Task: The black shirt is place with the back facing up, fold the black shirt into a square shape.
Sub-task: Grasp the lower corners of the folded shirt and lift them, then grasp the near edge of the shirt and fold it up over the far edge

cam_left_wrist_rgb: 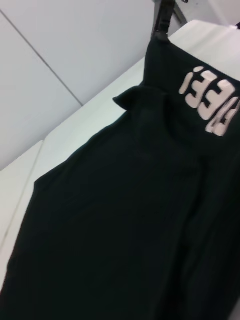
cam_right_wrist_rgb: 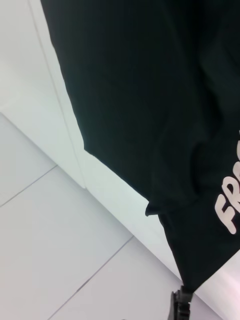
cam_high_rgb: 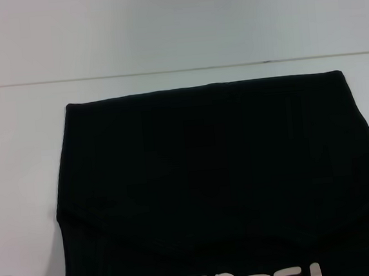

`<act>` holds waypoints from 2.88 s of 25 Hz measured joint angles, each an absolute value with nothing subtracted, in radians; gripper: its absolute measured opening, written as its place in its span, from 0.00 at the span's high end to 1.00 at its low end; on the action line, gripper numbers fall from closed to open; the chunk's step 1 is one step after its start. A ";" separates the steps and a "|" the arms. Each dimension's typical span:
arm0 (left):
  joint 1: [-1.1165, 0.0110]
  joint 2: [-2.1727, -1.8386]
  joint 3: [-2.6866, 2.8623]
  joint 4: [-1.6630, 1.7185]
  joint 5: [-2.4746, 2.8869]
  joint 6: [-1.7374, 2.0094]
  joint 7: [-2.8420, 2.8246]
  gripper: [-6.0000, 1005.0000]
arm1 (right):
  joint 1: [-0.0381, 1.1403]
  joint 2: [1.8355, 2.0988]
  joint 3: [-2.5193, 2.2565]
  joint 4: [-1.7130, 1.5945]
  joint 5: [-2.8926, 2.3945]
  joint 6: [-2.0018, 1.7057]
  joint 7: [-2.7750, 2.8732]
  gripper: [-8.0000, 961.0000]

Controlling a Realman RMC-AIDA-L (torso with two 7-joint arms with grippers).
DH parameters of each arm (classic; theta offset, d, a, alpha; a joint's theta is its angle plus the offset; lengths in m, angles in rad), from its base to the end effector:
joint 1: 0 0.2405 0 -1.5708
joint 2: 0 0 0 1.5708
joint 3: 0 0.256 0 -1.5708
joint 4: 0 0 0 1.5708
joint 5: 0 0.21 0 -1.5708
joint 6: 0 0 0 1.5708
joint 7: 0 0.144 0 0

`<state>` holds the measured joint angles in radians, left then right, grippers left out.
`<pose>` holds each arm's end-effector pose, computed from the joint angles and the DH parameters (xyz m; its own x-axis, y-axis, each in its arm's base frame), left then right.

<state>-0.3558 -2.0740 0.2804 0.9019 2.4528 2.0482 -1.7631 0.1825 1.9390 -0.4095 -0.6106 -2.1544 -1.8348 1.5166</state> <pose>-0.3271 0.2201 0.0604 0.4844 0.7952 0.3648 0.8153 -0.5615 0.1415 0.3782 0.1926 0.0695 0.4809 -0.6804 -0.5531 -0.8195 -0.5730 -0.0076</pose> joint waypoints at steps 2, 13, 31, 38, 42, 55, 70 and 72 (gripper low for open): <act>-0.349 -2.076 0.280 0.901 2.475 2.058 -1.763 0.99 | 0.174 1.939 -0.379 -0.611 -2.188 -1.850 1.510 0.94; -0.387 -2.069 0.280 0.884 2.482 2.054 -1.760 0.99 | 0.224 1.941 -0.282 -0.610 -2.228 -1.864 1.479 0.94; -0.728 -1.973 0.281 0.639 2.453 1.463 -1.894 0.99 | 0.547 1.916 -0.207 -0.533 -2.232 -1.484 1.596 0.94; -0.754 -2.002 0.341 0.576 2.453 1.155 -1.906 0.99 | 0.660 1.954 -0.312 -0.441 -2.233 -1.178 1.650 0.94; -0.760 -2.024 0.363 0.570 2.453 1.070 -1.901 0.99 | 0.709 1.982 -0.338 -0.417 -2.230 -1.055 1.650 0.94; -0.767 -2.039 0.393 0.591 2.450 0.962 -1.905 0.99 | 0.807 2.030 -0.362 -0.394 -2.226 -0.841 1.638 0.94; -0.798 -2.033 0.395 0.681 2.446 0.943 -1.927 0.99 | 0.886 1.982 -0.381 -0.396 -2.227 -0.812 1.653 0.94; -0.802 -2.034 0.397 0.679 2.445 0.922 -1.924 0.99 | 0.896 1.981 -0.395 -0.390 -2.227 -0.790 1.653 0.94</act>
